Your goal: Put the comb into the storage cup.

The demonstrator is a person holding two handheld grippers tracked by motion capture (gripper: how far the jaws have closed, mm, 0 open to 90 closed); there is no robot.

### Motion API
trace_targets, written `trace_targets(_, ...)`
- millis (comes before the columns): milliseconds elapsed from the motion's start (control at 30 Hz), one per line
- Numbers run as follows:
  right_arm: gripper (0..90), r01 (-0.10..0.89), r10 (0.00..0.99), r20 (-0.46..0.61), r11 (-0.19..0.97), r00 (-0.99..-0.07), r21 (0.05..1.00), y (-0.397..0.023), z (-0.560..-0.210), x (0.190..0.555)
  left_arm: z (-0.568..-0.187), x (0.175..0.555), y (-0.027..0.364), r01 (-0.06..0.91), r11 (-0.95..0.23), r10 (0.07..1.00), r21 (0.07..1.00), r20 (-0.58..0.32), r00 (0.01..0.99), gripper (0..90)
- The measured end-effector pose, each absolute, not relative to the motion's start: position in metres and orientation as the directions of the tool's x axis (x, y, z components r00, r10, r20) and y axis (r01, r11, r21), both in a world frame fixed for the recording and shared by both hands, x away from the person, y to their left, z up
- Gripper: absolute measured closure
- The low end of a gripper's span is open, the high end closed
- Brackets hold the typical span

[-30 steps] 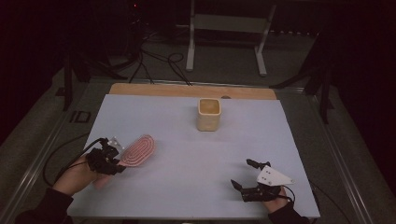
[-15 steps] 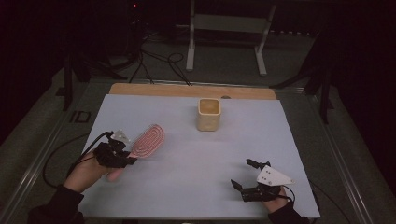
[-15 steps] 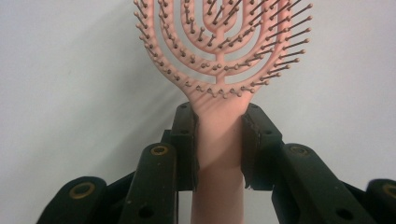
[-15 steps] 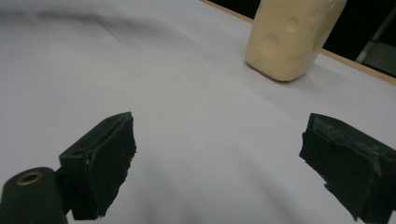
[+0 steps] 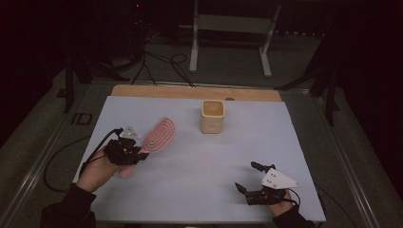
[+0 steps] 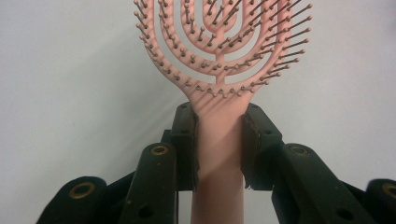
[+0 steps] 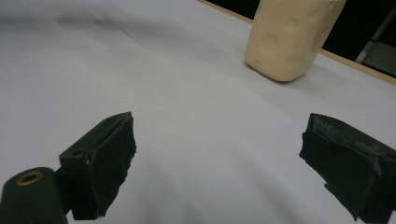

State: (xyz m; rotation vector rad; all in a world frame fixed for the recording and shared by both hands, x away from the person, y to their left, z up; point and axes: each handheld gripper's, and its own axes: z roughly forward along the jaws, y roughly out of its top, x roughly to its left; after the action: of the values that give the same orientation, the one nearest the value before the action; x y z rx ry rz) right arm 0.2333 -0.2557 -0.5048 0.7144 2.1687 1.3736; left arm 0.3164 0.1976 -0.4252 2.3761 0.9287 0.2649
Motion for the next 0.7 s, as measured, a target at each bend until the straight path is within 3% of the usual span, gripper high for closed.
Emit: trace_targets(700, 9.4, 0.175, 0.648, -0.110, 0.360, -0.753, 0.916, -0.256, -0.505, 0.234, -0.414, 0.332, 0.164, 0.534, -0.499, 0.695, 0.682, -0.052, 0.717, 69.8)
